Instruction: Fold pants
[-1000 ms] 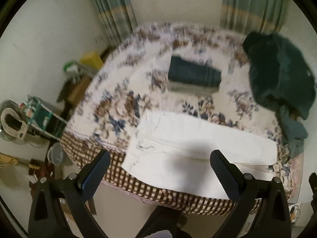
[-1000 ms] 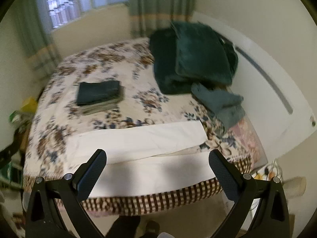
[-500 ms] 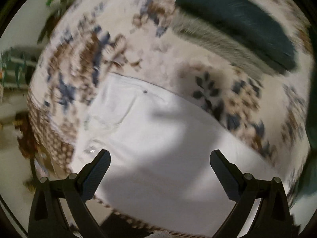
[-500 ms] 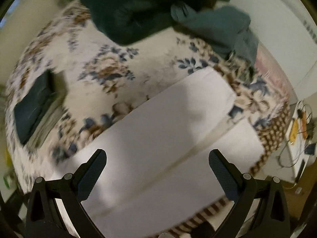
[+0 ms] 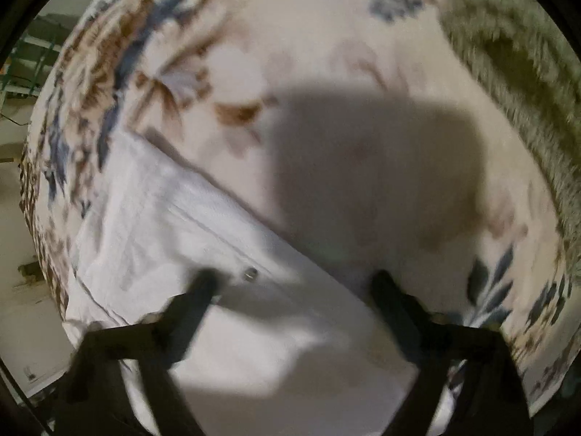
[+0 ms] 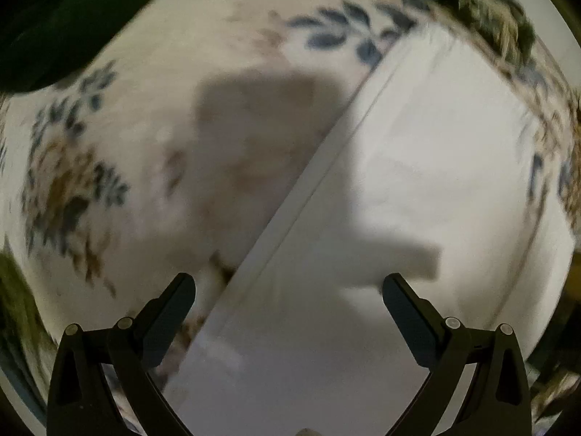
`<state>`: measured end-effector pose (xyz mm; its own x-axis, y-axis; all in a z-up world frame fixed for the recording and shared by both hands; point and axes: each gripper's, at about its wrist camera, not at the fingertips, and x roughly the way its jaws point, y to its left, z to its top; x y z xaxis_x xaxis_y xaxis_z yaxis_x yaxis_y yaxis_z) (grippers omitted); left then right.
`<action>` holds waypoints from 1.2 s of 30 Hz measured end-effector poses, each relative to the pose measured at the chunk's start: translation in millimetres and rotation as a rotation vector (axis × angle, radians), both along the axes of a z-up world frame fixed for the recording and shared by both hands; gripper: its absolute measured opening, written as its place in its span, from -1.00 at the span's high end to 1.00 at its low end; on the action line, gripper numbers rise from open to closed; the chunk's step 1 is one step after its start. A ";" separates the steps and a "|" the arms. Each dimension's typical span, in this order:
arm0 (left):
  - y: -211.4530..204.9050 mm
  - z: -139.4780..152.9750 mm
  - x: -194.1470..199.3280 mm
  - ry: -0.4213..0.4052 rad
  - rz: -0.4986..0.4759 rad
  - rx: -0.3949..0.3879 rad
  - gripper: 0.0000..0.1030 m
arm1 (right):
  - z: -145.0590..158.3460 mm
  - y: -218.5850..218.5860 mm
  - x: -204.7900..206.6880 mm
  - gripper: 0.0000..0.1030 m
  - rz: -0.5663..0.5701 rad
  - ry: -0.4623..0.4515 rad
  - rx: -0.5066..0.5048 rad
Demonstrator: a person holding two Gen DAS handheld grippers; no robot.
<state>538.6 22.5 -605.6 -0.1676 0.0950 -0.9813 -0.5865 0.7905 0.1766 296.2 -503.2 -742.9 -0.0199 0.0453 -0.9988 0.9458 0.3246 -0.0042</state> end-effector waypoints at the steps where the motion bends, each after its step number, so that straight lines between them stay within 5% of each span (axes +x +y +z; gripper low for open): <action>1: 0.2 8.0 -3.2 -0.017 0.003 0.011 -0.01 | -5.3 -0.9 0.4 -0.98 -0.010 0.007 0.001; 4: 5.0 30.4 -16.0 -0.080 0.028 -0.005 0.56 | -7.4 0.8 0.4 -0.71 -0.002 0.012 -0.016; 6: 7.7 51.8 -27.2 -0.129 0.047 -0.017 0.80 | -2.6 3.4 0.8 0.04 0.031 -0.004 -0.031; 8: 11.0 77.3 -41.4 -0.204 0.072 -0.065 0.84 | 5.9 8.6 2.1 0.72 0.059 -0.037 -0.023; 9: 12.7 91.3 -50.4 -0.243 0.082 -0.087 0.85 | 11.4 11.3 2.6 0.87 0.075 -0.052 -0.018; 15: 26.3 169.5 -124.2 -0.402 0.076 -0.162 0.87 | 76.1 22.8 -20.7 0.91 0.155 -0.175 -0.045; 23: 54.8 196.9 -236.2 -0.503 0.042 -0.202 0.88 | 151.4 7.7 -144.9 0.91 0.209 -0.275 -0.014; 28: 73.4 166.3 -307.0 -0.440 0.064 -0.198 0.87 | 154.5 16.2 -241.7 0.91 0.255 -0.234 0.000; 36: 85.4 53.7 -360.4 -0.214 0.139 -0.212 0.85 | 84.7 28.2 -319.4 0.90 0.280 -0.110 0.072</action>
